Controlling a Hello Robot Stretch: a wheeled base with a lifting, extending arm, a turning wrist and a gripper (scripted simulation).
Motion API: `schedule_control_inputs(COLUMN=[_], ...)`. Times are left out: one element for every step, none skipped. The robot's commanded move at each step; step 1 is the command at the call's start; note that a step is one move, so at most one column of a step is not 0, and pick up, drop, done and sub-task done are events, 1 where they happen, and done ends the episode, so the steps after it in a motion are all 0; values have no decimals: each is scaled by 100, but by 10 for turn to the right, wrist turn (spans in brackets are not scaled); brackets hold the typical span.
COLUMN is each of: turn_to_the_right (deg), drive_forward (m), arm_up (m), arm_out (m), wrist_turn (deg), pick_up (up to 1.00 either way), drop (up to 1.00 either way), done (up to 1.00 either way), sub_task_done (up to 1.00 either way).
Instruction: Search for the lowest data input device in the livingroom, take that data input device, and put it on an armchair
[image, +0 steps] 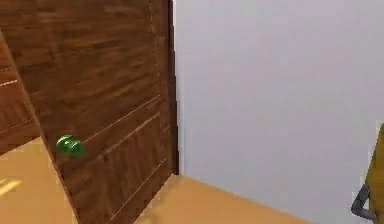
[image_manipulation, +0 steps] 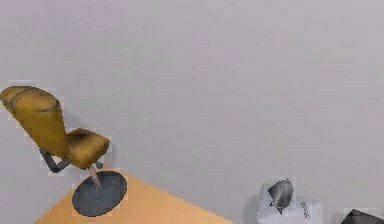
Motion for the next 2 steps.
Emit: schedule_control_inputs(turn_to_the_right=[0,-450], drive_forward=[5,0], arm_up=[0,0], arm_out=[0,0], wrist_turn=[0,0], pick_up=[0,0], drop=[0,0], done=[0,0], sub_task_done=[0,0])
